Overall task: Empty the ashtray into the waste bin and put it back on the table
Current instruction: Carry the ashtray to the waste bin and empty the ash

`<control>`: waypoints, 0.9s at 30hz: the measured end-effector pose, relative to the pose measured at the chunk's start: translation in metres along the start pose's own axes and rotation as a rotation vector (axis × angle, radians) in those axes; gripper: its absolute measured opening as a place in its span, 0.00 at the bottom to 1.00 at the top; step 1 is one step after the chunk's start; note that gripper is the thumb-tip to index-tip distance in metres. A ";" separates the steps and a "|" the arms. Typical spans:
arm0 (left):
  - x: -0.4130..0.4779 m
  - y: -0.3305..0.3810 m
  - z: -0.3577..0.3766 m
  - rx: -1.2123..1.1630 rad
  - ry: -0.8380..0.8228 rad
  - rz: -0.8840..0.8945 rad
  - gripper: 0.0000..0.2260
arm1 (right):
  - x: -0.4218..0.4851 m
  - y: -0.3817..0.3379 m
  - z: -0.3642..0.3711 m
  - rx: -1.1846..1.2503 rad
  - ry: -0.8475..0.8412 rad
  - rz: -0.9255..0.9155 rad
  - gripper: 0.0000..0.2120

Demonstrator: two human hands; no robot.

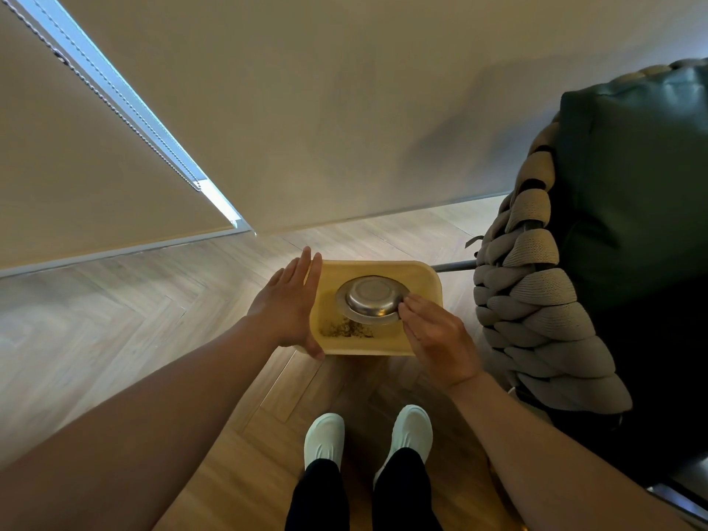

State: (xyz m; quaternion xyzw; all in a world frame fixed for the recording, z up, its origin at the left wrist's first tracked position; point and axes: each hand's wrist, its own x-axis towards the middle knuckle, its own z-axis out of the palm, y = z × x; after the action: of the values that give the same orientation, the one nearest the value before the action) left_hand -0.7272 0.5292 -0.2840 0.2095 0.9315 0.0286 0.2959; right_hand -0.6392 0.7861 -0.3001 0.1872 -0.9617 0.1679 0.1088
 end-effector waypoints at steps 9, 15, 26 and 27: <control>0.001 0.000 0.001 -0.011 0.000 0.001 0.73 | 0.005 -0.003 -0.004 0.019 -0.017 0.016 0.19; 0.002 -0.001 0.003 -0.021 0.007 -0.012 0.74 | 0.008 -0.006 -0.006 0.120 -0.180 0.152 0.13; 0.004 -0.002 0.006 -0.015 0.021 -0.015 0.74 | 0.025 -0.007 -0.005 0.322 -0.389 0.616 0.10; 0.004 -0.002 0.006 -0.013 0.021 -0.014 0.74 | 0.026 -0.007 -0.004 0.345 -0.384 0.655 0.09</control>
State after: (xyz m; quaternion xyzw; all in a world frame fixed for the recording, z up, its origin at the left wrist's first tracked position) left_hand -0.7273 0.5287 -0.2914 0.2007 0.9359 0.0349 0.2875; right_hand -0.6596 0.7734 -0.2875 -0.0854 -0.9311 0.3142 -0.1646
